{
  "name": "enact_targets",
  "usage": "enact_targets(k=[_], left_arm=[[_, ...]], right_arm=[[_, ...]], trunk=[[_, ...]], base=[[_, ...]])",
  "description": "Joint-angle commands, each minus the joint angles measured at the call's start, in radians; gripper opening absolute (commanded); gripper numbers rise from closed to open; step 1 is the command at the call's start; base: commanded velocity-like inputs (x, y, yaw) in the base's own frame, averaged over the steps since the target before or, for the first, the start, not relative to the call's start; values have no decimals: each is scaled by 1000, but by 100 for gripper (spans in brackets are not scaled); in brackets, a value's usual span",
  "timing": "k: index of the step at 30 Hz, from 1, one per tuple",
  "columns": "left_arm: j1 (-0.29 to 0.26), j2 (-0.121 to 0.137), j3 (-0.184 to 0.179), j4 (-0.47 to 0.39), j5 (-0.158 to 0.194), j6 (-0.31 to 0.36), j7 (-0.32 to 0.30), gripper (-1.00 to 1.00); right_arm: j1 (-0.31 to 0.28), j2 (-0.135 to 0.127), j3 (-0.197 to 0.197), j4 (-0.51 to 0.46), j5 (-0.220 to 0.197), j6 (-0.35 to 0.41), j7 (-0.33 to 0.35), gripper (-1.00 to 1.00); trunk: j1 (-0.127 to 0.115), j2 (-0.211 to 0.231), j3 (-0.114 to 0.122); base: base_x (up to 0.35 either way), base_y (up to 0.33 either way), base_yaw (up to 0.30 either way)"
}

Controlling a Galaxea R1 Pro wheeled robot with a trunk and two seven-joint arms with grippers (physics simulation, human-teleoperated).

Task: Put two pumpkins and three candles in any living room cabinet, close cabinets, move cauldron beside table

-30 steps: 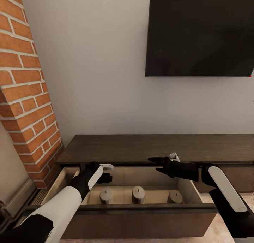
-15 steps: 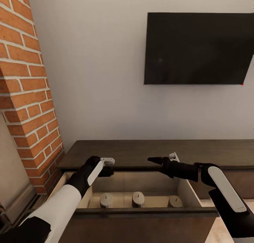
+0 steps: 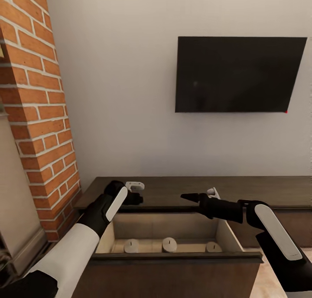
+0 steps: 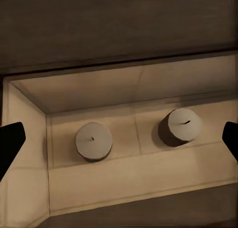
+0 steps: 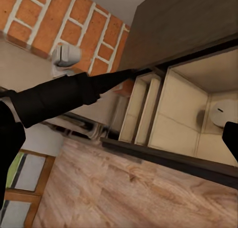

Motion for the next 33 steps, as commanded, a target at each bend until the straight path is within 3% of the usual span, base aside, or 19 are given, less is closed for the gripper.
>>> enact_targets(k=[1,14,23,33], left_arm=[[-1,1,-2,-2,10,3,10,100],[-1,1,2,-16,16,18,10,100],[2,3,4,-90,21,55,-2,100],[3,1,2,-97,20,55,-2,100]], right_arm=[[-1,0,1,-1,-9,0,-11,100],[-1,-1,1,0,-8,0,-11,100],[-1,-5,1,1,-9,0,-11,100],[-1,-5,0,1,-8,0,-11,100]], trunk=[[-1,0,3],[-47,84,44],[-82,147,72],[-120,217,104]], base=[[-128,0,0],[-83,0,0],[-13,0,0],[-164,0,0]])
